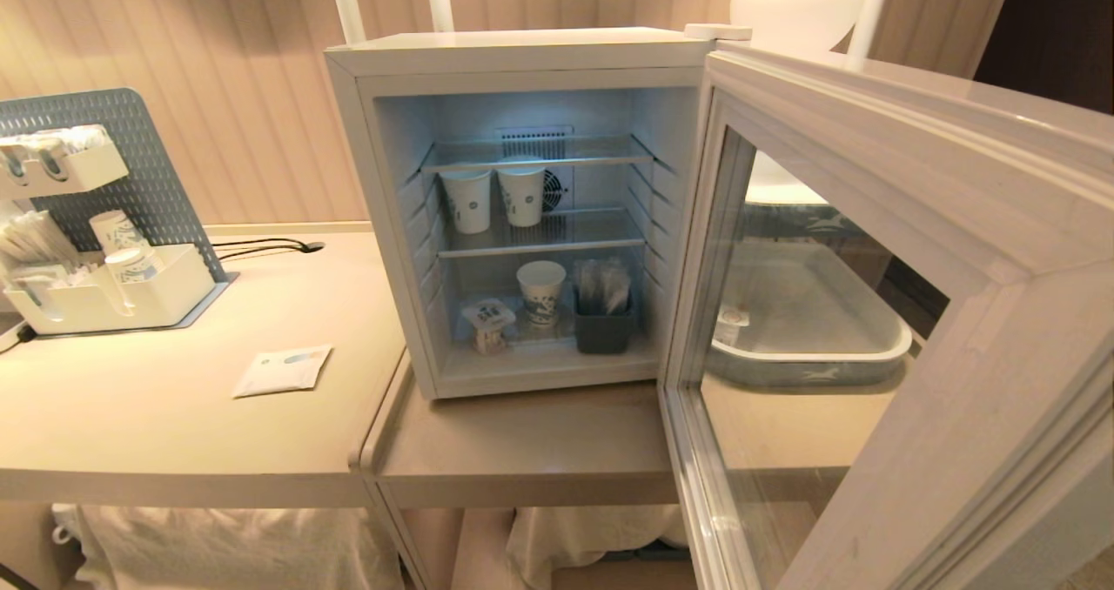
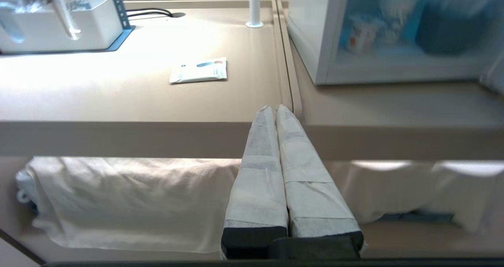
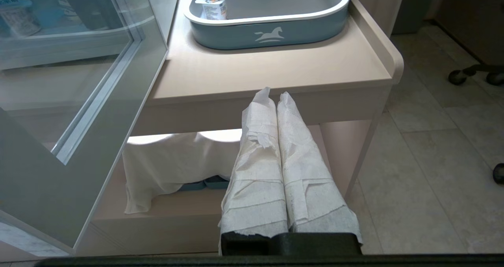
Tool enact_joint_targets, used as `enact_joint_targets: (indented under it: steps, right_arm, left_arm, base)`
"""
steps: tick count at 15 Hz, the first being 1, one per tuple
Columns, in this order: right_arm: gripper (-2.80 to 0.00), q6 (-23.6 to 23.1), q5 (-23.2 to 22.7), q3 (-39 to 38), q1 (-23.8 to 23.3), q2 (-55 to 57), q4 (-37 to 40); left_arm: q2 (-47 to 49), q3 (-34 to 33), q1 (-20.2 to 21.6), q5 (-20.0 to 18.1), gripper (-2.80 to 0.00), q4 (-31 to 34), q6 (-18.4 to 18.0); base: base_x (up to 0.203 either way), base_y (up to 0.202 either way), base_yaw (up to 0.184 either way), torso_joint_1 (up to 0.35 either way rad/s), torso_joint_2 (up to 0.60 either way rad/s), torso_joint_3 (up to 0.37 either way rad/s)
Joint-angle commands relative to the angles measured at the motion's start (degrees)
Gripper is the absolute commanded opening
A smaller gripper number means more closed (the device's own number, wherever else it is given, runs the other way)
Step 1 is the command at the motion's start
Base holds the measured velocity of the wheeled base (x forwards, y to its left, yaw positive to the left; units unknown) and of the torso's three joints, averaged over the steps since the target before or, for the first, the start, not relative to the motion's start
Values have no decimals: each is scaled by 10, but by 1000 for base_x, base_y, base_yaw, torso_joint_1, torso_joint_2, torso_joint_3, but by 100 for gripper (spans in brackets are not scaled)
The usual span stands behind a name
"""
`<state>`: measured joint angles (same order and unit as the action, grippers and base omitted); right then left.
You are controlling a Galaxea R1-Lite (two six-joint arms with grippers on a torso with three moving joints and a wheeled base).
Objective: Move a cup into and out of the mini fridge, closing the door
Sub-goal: Take the yoghurt out of the freezer
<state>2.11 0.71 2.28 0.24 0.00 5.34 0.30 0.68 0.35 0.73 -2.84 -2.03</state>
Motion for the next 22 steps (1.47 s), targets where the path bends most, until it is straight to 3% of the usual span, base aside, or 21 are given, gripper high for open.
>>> enact_joint_targets:
  steps: [1, 7, 17, 22]
  right_arm:
    - [-280, 0, 0, 0, 0, 1, 0]
    - [-280, 0, 0, 0, 0, 1, 0]
    - [-280, 2, 1, 0, 0, 1, 1]
    - [-280, 2, 1, 0, 0, 1, 1]
  left_arm:
    - [-2, 6, -1, -11, -280, 78, -40]
    - [-2, -7, -1, -20, -280, 35, -32]
    - [-2, -7, -1, -16, -280, 34, -21]
    - [-2, -7, -1, -13, -280, 31, -7]
  base:
    - [0, 0, 0, 0, 0, 0]
    - [-11, 0, -1, 1, 1, 0]
    - [-181, 0, 0, 2, 5, 1]
    - [-14, 13, -2, 0, -3, -1]
